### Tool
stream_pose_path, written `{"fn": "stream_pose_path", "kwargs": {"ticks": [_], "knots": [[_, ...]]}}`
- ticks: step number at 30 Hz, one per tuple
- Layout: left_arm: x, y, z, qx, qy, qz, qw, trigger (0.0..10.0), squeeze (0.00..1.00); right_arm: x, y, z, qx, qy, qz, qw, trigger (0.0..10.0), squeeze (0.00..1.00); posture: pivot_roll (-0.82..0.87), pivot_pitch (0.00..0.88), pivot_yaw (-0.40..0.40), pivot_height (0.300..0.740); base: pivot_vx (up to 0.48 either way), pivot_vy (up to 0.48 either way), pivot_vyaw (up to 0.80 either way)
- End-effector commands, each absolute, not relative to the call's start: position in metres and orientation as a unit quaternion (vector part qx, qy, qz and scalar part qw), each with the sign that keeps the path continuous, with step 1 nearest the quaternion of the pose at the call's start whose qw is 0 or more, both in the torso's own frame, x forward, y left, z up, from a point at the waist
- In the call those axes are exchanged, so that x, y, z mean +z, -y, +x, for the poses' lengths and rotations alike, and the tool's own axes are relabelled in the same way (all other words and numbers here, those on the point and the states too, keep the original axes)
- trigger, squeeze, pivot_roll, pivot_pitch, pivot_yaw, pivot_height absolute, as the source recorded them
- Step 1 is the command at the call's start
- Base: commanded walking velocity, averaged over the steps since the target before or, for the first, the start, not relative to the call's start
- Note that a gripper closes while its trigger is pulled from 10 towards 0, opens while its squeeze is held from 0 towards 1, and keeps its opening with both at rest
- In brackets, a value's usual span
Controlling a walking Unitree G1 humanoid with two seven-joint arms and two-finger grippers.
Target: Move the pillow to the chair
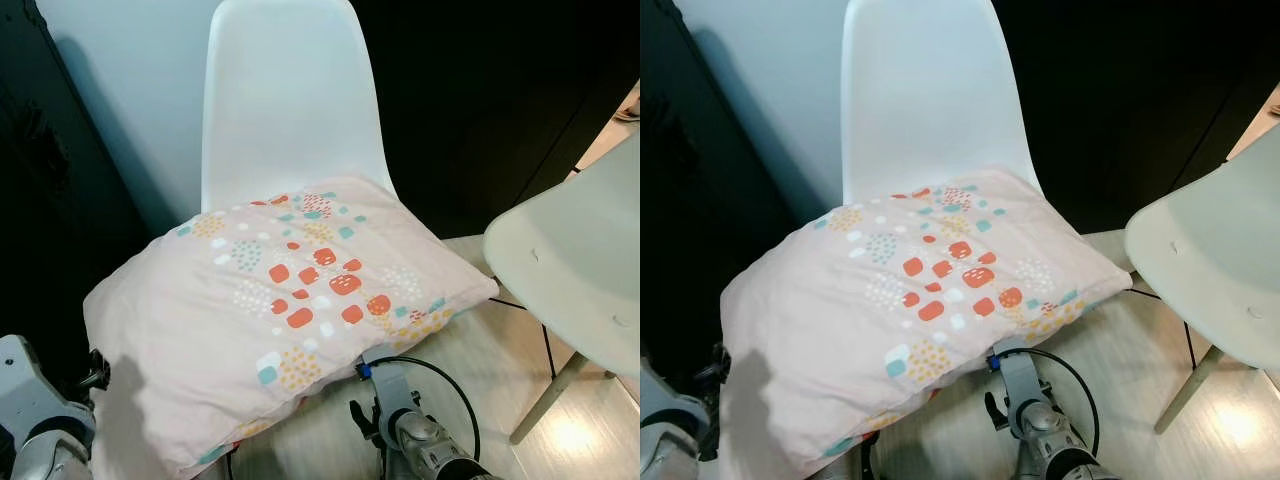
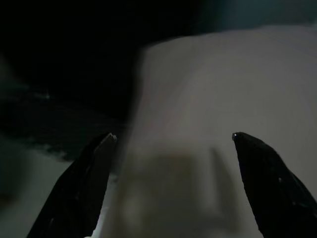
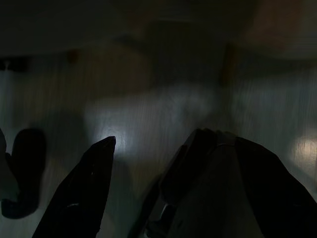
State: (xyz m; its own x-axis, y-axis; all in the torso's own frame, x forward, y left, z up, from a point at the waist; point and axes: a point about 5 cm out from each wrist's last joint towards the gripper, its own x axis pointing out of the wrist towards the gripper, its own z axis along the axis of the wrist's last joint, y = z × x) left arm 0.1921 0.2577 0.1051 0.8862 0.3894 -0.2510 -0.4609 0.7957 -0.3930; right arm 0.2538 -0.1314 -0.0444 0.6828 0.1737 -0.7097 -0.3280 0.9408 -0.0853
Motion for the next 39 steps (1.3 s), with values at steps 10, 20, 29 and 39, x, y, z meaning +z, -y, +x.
{"fn": "stream_pose_path", "kwargs": {"ticks": [10, 20, 29, 39], "knots": [[0.061, -0.261, 0.198, 0.232, -0.079, -0.402, 0.882, 10.0, 0.00, -0.055, 0.135, 0.240, 0.136, -0.410, -0.103, 0.896, 10.0, 0.00, 0.07, 0.178, -0.060, 0.575, 0.000, 0.000, 0.00], [0.034, -0.263, 0.204, 0.243, -0.101, -0.490, 0.831, 10.0, 0.00, -0.055, 0.137, 0.241, 0.134, -0.409, -0.102, 0.897, 10.0, 0.00, 0.07, 0.184, -0.073, 0.575, 0.000, 0.000, 0.00], [0.055, -0.268, 0.245, 0.185, -0.064, -0.537, 0.821, 0.0, 0.00, -0.052, 0.136, 0.244, 0.135, -0.404, -0.101, 0.899, 10.0, 0.00, 0.06, 0.183, -0.081, 0.575, 0.000, 0.000, 0.00], [0.049, -0.262, 0.256, 0.171, -0.104, -0.556, 0.807, 0.0, 0.00, -0.049, 0.137, 0.249, 0.129, -0.397, -0.095, 0.904, 10.0, 0.00, 0.05, 0.178, -0.078, 0.575, 0.000, 0.000, 0.00]]}}
